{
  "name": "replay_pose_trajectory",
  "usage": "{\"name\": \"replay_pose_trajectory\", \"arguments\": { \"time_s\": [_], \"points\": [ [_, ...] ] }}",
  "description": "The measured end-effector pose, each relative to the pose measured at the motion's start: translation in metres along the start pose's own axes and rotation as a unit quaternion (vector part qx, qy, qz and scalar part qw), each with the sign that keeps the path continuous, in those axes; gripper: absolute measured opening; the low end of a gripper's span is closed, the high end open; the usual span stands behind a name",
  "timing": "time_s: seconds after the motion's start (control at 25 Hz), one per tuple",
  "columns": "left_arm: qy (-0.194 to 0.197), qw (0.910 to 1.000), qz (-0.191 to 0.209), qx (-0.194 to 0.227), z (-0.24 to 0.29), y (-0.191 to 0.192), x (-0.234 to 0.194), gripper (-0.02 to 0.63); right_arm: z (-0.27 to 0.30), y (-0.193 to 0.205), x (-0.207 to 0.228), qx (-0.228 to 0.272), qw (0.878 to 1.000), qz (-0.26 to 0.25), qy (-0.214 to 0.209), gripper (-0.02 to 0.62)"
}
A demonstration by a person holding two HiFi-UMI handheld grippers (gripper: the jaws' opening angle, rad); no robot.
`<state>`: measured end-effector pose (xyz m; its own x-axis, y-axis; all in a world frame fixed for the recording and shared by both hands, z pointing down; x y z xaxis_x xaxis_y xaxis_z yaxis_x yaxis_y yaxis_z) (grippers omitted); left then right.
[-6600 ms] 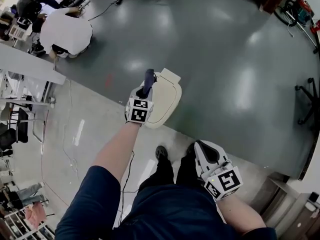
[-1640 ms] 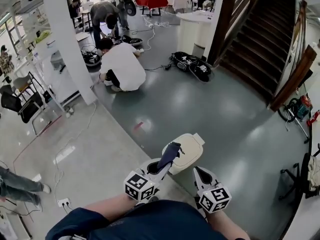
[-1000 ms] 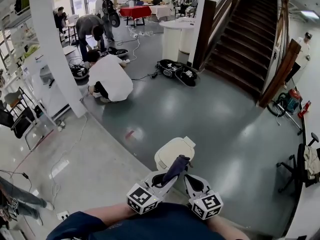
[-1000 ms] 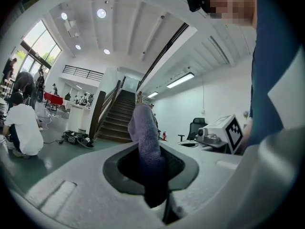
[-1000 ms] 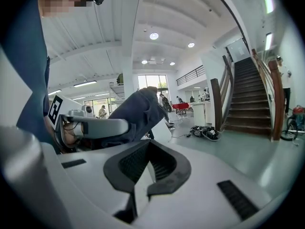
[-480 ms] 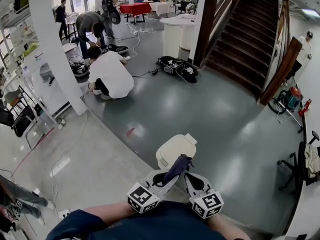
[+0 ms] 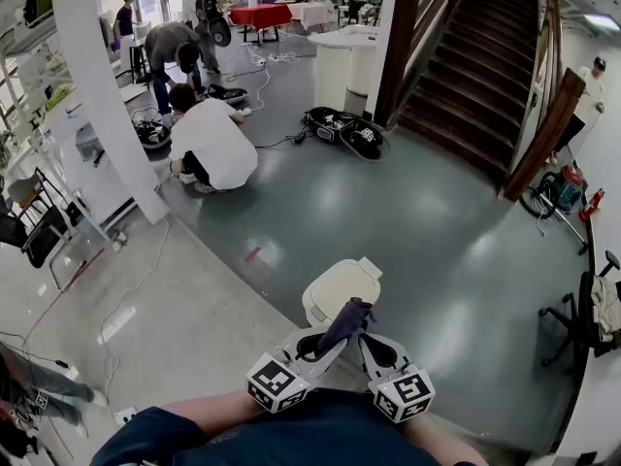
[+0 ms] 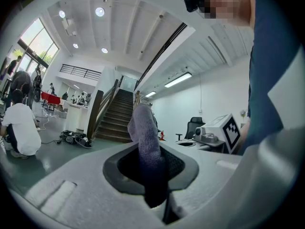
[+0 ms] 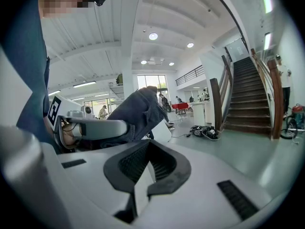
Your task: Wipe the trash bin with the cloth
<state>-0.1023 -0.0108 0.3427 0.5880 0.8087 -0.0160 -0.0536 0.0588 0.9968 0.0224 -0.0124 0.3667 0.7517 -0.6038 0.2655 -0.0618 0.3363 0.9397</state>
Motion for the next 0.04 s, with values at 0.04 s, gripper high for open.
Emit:
{"name": "replay_pose_trajectory", "arguments": {
  "time_s": [0.04],
  "points": [
    [0.000,1.0000,0.000,0.000,0.0002,0.0005,0.0004,0.052,-0.0004,0.0007,0.0005,0.000,1.000,0.000,0.000,0.005]
  ]
}}
Point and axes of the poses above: the fingertips, and each gripper's own axes: z forward along the fingers, x to its right, y out of its underside, the point moved 6 cm from there along -z, backward along the fingers, and after that the axes turned 8 degrees about z, right-handed, at the moved point
